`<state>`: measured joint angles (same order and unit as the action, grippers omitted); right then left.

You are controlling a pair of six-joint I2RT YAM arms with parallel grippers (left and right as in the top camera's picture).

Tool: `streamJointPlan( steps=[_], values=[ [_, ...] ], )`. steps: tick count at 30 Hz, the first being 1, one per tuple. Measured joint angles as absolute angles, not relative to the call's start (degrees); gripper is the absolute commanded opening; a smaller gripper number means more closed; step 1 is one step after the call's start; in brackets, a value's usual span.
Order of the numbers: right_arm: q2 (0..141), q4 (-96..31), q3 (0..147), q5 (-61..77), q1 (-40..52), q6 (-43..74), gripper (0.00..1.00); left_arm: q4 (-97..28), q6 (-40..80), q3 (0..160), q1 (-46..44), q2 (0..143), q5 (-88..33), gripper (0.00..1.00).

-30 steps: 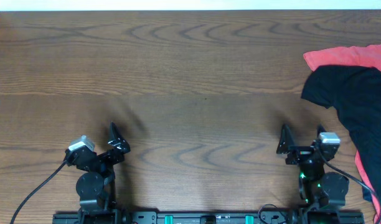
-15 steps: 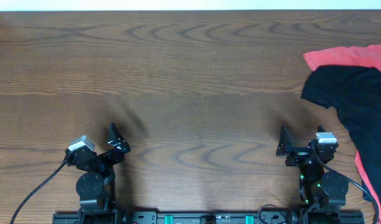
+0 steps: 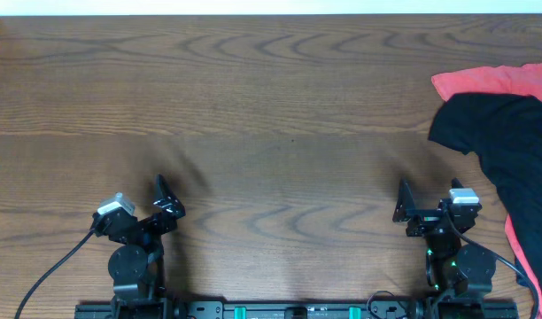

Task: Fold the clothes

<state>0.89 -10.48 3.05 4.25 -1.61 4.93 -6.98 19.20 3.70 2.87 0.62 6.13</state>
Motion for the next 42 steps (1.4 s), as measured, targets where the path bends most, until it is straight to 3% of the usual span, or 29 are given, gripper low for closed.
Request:
streamJointPlan(
  steps=[42],
  values=[
    [2.98,-12.91,4.16,6.59,-1.61,4.93,0.99,-6.98,19.22,3.70,2.87,0.64,6.13,0.98]
  ],
)
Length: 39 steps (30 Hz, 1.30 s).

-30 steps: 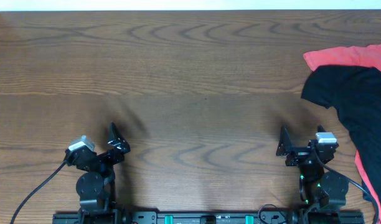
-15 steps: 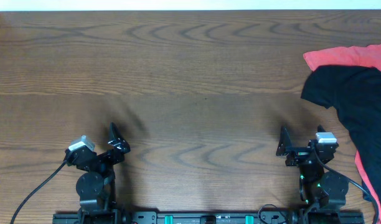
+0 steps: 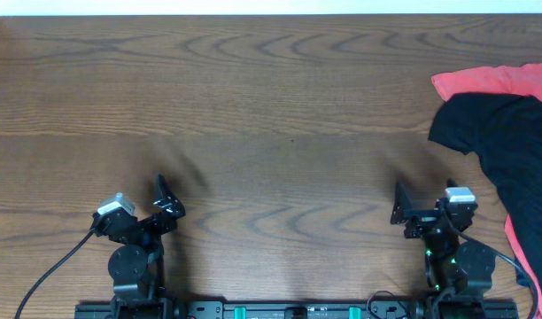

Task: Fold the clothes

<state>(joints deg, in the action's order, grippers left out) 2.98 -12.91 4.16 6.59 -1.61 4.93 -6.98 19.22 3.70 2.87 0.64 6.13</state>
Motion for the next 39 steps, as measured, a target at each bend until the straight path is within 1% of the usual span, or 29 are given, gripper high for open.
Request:
streamJointPlan(
  steps=[5,9,11,13,14,20,24,29,39],
  values=[
    [10.98,-16.08,9.02,7.51,-1.58,3.99,0.99,-6.96,19.20,3.70,2.90,0.64,6.15,0.98],
    [21.74,-19.55,19.59,7.73,-1.58,2.31,0.99,-6.96,19.20,3.70,2.90,0.64,6.13,0.98],
    [28.27,-23.29,26.48,7.73,-1.58,1.85,0.99,-6.96,19.20,3.70,2.90,0.64,6.15,0.98],
    [36.71,-29.45,35.46,7.88,-1.58,1.56,0.99,-6.94,19.20,3.70,2.90,0.64,6.13,0.98],
    [38.76,-30.83,37.80,7.86,-1.58,1.45,0.99,-6.96,19.20,3.70,2.90,0.64,6.15,0.98],
    [62.63,-55.79,64.07,8.75,-1.58,0.97,0.99,-6.87,19.22,3.66,2.90,0.64,6.13,0.98],
    [72.31,-63.35,74.43,9.89,-1.58,0.93,0.99,-6.83,19.20,3.66,2.90,0.64,6.15,0.98],
    [76.07,-65.49,77.08,10.24,-1.58,0.80,0.99,-6.83,19.20,3.66,2.90,0.64,6.13,0.98],
    [76.23,-63.86,77.12,9.87,-1.58,0.51,0.99,-6.83,19.20,3.66,2.90,0.64,6.13,0.98]
  ],
)
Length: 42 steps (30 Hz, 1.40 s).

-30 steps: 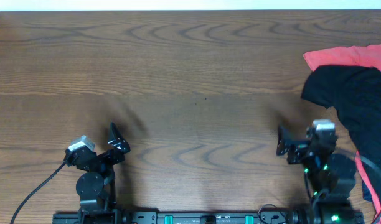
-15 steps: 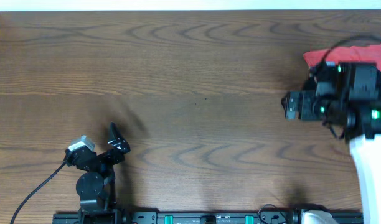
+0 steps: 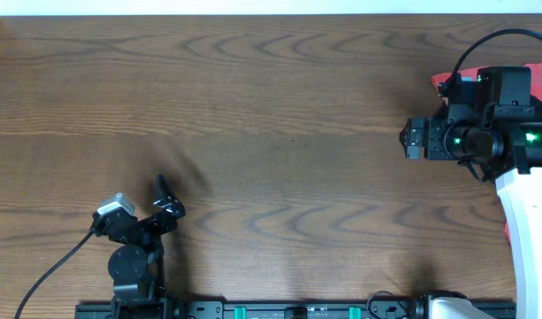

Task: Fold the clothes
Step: 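Reach the right gripper to the black shirt on the red shirt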

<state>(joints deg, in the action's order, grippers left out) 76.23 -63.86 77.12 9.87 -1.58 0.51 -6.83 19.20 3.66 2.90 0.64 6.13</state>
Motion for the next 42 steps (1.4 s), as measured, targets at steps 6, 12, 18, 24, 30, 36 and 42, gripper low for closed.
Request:
streamJointPlan(
  steps=[6,12,18,24,30,36,42],
  values=[
    [76.31,-63.59,77.12,5.91,-2.70,3.16,0.99,-6.83,19.20,3.66,2.90,0.64,6.13,0.98],
    [81.60,-64.42,79.72,3.20,-13.80,5.85,0.99,-6.83,19.20,3.66,2.90,0.64,6.13,0.98],
    [94.17,-68.58,88.03,2.85,-20.51,6.46,0.99,-6.83,19.20,3.66,2.90,0.64,6.15,0.98],
    [101.32,-68.27,91.48,2.48,-22.48,7.22,0.99,-6.83,19.20,3.66,2.90,0.64,6.13,0.98],
    [105.97,-67.59,91.90,2.09,-25.08,7.16,0.96,-6.83,19.20,3.66,2.90,0.64,6.13,0.98],
    [111.15,-66.04,91.90,2.52,-26.06,6.74,0.98,-6.83,19.20,3.66,2.90,0.64,6.13,0.98],
    [114.56,-63.86,91.90,6.26,-26.06,4.99,0.88,-6.83,19.20,3.66,2.90,0.64,6.13,0.98]
  ],
)
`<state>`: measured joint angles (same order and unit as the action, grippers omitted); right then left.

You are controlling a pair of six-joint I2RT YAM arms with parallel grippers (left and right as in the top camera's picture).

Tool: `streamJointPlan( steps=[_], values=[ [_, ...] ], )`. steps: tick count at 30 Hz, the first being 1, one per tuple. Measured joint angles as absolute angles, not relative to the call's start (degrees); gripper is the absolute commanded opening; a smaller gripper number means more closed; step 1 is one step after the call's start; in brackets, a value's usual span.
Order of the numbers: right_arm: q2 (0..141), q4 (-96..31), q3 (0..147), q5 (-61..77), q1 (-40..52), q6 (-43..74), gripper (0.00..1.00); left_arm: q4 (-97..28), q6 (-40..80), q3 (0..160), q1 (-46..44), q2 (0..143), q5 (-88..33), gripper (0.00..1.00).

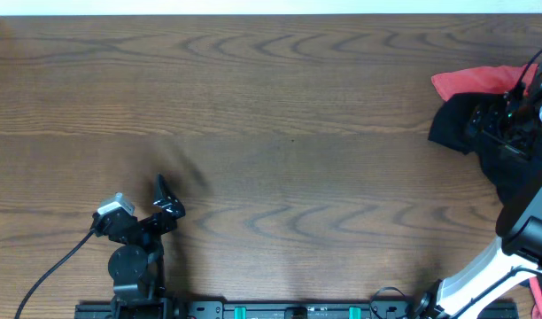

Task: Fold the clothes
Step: 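Reach the right gripper to the black shirt on the red shirt, then grasp the black shirt edge with the right gripper and lift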

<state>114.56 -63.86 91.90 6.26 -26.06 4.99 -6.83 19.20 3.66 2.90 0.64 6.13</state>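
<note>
A pile of clothes lies at the table's right edge, with a black garment (450, 130) on top of a red one (466, 81). My right gripper (491, 124) is down over the black garment, dark against dark cloth, so its jaws cannot be made out. The right arm reaches there from its base at the bottom right and hides part of the pile. My left gripper (167, 200) rests near the front left, far from the clothes, with nothing in it. How its fingers stand is unclear.
The brown wooden table (280, 106) fills the overhead view. The two arm bases and a black rail (280, 310) run along the front edge. A cable (50, 266) trails from the left arm.
The right arm has moved from above the pile's left edge further right and lower onto the black garment. The pile's left part now shows again. The left arm has not moved.
Both arms were parked at the front edge, with the clothes untouched at the right. The right gripper then shifted slightly at its base. Later it was raised over the pile's left edge, and now it is down on the black garment.
</note>
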Motion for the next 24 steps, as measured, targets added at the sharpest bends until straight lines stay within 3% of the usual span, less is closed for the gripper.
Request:
streamJointPlan(
  steps=[2,4,9,13,15,24],
  values=[
    [115.50,-63.18,91.90,7.25,-26.06,4.10,0.89,-6.83,19.20,3.66,2.90,0.64,6.13,0.98],
    [116.20,-62.83,91.90,7.97,-26.06,3.84,0.99,-6.83,19.20,3.66,2.90,0.64,6.13,0.98],
    [118.34,-61.19,91.90,9.45,-26.02,2.72,0.96,-6.83,19.20,3.66,2.90,0.64,6.13,0.98],
    [119.90,-60.18,91.90,10.09,-25.96,2.46,0.88,-6.83,19.20,3.66,2.90,0.64,6.13,0.98],
    [120.40,-59.90,91.90,10.61,-25.78,2.42,0.99,-6.83,19.20,3.66,2.90,0.64,6.13,0.98],
    [122.41,-55.92,91.90,12.05,-25.15,1.87,0.99,-6.83,19.20,3.66,2.90,0.64,6.13,0.98]
  ],
)
